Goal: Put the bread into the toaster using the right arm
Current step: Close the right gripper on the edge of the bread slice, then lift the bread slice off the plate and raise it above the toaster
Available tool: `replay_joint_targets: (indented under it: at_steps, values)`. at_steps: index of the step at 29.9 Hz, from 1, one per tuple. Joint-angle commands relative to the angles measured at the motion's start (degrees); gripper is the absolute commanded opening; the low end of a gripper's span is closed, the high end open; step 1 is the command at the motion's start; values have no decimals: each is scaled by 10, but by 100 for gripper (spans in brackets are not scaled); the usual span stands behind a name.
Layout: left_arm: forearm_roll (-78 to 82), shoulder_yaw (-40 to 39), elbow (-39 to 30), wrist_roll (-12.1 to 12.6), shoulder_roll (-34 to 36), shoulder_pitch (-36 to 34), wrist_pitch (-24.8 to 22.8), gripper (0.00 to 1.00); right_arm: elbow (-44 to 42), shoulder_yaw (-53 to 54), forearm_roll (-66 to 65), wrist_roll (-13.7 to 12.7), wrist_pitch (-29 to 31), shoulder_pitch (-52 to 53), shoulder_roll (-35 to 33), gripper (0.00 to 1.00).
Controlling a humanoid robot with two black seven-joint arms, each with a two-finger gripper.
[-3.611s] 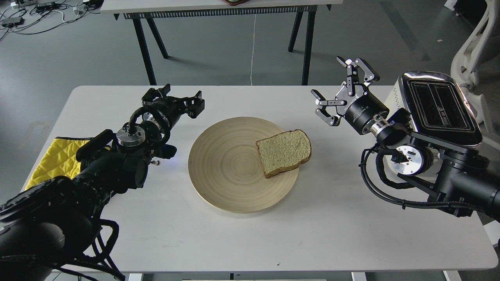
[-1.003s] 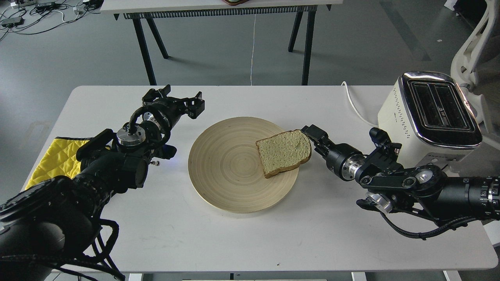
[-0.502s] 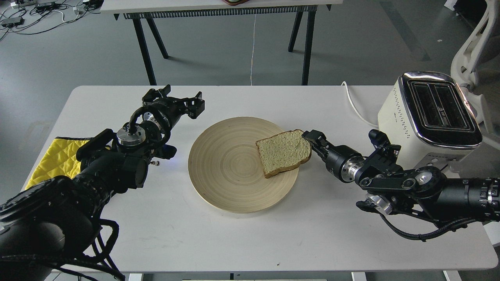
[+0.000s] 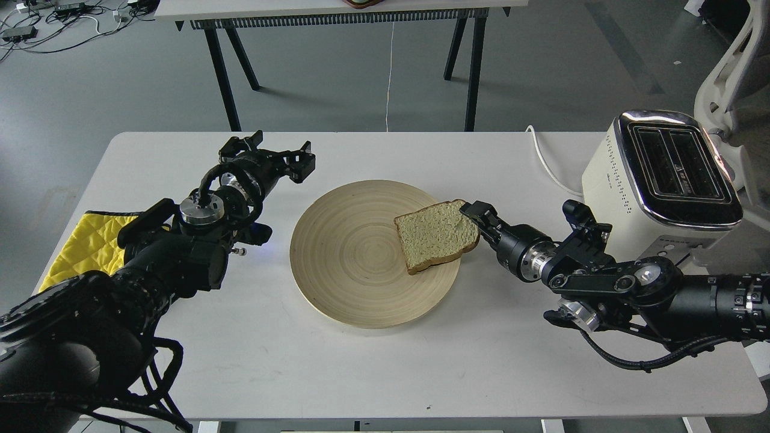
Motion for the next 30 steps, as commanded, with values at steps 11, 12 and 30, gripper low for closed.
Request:
replay_joint_targets:
  at_steps: [11,12,30]
  values:
    - [0,0,0,0,0,0,0,100,1,0,1,0,1,-1,0,25]
    - [0,0,0,0,0,0,0,100,2,0,1,0,1,0,0,23]
    - [0,0,0,0,0,0,0,100,18,31,2,3,-6,16,-23,0]
